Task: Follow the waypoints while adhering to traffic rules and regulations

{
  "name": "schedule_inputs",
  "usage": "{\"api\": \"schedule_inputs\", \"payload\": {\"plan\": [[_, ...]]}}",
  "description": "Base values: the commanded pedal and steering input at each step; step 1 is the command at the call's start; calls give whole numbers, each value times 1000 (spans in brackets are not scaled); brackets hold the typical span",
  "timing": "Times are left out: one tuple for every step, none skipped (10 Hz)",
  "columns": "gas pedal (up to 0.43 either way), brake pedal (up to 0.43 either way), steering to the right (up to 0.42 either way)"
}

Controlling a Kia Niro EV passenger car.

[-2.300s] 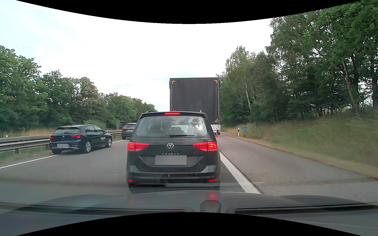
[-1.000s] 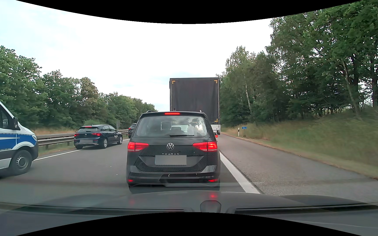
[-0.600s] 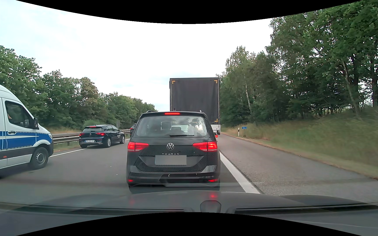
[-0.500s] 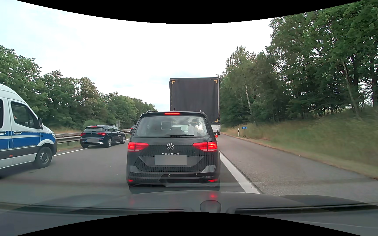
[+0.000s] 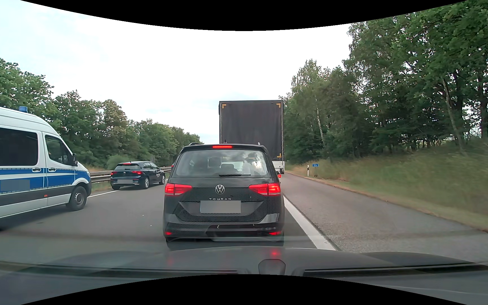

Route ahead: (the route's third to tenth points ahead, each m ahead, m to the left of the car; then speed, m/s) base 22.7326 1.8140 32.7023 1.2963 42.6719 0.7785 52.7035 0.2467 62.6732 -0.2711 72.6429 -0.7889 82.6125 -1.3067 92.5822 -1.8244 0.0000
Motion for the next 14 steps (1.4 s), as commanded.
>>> {"api": "schedule_inputs", "payload": {"plan": [[0,244,0],[0,244,0],[0,238,0],[0,244,0],[0,244,0],[0,244,0],[0,244,0],[0,244,0],[0,244,0],[0,244,0],[0,244,0],[0,244,0],[0,244,0],[0,244,0]]}}
